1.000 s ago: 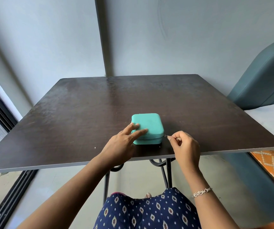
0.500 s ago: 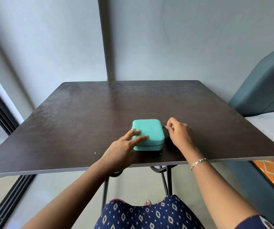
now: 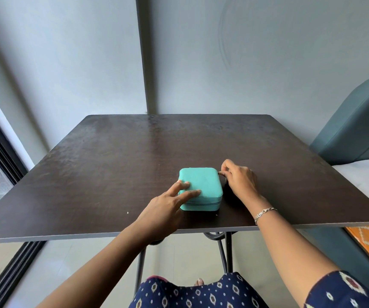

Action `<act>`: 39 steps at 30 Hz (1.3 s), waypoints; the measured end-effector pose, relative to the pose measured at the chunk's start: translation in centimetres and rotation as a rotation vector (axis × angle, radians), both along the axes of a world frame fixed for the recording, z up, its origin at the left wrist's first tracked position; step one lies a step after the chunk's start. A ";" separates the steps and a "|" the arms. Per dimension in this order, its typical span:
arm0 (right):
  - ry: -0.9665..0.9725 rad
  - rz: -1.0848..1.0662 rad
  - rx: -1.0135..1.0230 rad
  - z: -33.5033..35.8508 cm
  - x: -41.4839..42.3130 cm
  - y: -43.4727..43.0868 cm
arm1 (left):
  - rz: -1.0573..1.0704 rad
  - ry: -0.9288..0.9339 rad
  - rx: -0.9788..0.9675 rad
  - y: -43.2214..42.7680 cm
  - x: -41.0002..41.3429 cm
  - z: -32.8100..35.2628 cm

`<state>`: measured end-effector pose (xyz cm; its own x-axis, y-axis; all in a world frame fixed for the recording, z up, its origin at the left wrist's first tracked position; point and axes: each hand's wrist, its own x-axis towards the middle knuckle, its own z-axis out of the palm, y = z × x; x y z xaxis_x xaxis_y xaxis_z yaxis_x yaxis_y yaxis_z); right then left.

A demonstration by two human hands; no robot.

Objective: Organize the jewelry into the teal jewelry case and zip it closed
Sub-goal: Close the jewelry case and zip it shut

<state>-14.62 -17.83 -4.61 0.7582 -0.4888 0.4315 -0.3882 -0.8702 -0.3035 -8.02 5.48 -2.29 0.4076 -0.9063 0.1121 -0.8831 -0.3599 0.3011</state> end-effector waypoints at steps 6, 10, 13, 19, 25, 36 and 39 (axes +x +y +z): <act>-0.017 0.056 0.011 0.0 0.4 -0.3 | -0.014 0.020 -0.020 0.0 0.2 -0.2; -0.009 0.070 0.024 0.0 0.7 -0.4 | -0.006 0.013 -0.018 -0.1 0.1 -0.1; -0.019 0.103 0.054 0.0 0.4 -0.5 | 0.007 -0.048 -0.049 -0.3 -0.2 -0.3; 0.015 0.111 0.065 0.1 0.5 -0.6 | 0.035 -0.196 -0.057 -2.0 -0.8 -0.5; -0.008 0.145 0.115 0.2 1.0 -1.0 | -0.043 -0.168 -0.130 -2.3 -0.3 0.1; -0.045 0.154 0.138 -0.3 1.9 -0.8 | -0.026 -0.240 -0.201 -2.2 -0.7 0.7; -0.008 0.195 0.194 0.2 2.4 -0.6 | 0.006 -0.191 -0.145 -2.1 -1.0 0.8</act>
<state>-12.19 -18.46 -4.40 0.8433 -0.4077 0.3501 -0.2158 -0.8535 -0.4743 -9.02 3.35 -1.44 0.3717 -0.8725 0.3170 -0.9270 -0.3305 0.1774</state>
